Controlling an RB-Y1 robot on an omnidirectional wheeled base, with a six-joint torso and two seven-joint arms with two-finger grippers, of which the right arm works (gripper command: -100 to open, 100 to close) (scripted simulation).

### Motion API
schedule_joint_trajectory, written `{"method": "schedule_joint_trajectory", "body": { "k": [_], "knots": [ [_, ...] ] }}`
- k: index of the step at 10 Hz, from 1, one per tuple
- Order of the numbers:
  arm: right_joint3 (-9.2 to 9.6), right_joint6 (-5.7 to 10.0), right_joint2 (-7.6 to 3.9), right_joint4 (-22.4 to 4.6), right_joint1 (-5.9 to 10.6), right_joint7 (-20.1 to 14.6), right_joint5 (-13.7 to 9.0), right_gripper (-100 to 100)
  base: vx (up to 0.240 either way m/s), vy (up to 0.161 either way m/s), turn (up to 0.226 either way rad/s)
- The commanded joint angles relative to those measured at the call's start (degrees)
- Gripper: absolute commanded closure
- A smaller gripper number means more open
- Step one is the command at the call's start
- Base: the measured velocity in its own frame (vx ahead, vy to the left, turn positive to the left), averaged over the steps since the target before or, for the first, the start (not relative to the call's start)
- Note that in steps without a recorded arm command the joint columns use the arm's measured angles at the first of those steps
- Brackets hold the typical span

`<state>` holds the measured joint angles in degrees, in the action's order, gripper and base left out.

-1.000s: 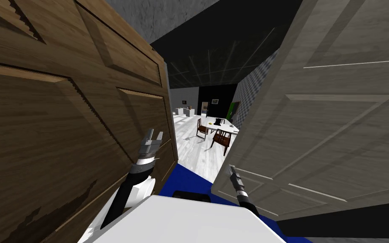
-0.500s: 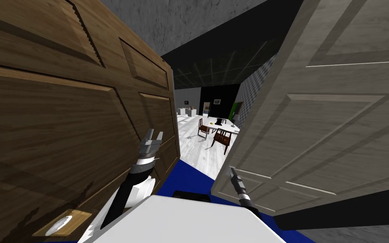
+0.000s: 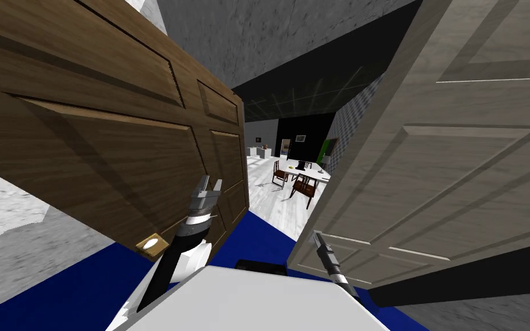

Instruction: Pull the door open

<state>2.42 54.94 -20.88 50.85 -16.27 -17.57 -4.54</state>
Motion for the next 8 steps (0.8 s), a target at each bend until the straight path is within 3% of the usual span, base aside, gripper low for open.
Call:
{"method": "schedule_joint_trajectory", "body": {
  "k": [1,2,3,4,8],
  "knots": [
    [0.42,1.60,-0.94,-0.5,-0.64,-0.9,0.2,100,-0.195,-0.040,0.086],
    [0.79,2.30,-1.38,-0.5,-1.14,-1.3,0.4,100,-0.202,-0.017,0.091],
    [0.72,1.40,-0.88,0.0,-1.09,-0.9,0.3,100,-0.093,-0.001,0.008],
    [1.25,3.03,-1.54,-0.7,-1.85,-1.5,0.6,100,-0.144,-0.016,0.165],
    [2.09,6.35,-2.96,-2.1,-2.97,-2.7,0.9,100,-0.208,-0.069,0.153]
  ]
}}
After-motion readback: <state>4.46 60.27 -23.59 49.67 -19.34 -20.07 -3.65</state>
